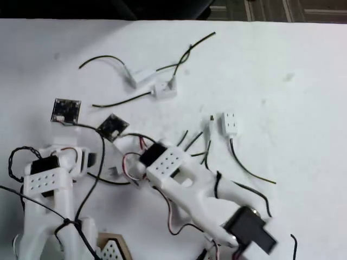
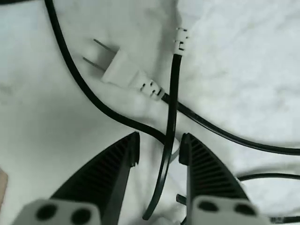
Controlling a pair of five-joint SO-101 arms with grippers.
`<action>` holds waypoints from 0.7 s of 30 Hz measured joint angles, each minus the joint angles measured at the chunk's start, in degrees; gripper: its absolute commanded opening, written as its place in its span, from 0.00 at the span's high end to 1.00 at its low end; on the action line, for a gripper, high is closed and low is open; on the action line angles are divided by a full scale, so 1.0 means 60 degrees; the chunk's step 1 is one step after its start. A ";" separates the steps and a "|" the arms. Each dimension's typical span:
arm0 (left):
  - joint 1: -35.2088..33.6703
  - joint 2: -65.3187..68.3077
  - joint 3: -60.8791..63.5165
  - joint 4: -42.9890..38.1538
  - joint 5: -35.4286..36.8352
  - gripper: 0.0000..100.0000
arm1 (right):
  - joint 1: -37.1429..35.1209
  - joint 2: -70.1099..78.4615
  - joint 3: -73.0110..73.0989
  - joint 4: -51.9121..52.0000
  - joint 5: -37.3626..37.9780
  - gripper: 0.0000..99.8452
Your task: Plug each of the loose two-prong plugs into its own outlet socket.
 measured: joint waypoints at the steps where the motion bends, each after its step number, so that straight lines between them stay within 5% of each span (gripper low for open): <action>1: 0.0000 0.0000 0.0000 0.0000 0.0000 0.73 | -0.0015 0.0161 0.0000 -0.0073 0.0000 0.88; 5: 0.0000 0.0000 0.0000 0.0000 0.0000 0.73 | 0.0015 0.0630 0.0000 -0.0484 0.0000 0.99; 13: 0.0000 0.0000 0.0000 -0.0029 0.0000 0.73 | 0.0747 0.0176 0.0015 -0.0322 0.0000 0.98; 21: 0.0000 0.0000 0.0000 -0.0029 0.0000 0.73 | 0.2125 -0.3355 0.0029 0.1890 0.0000 0.98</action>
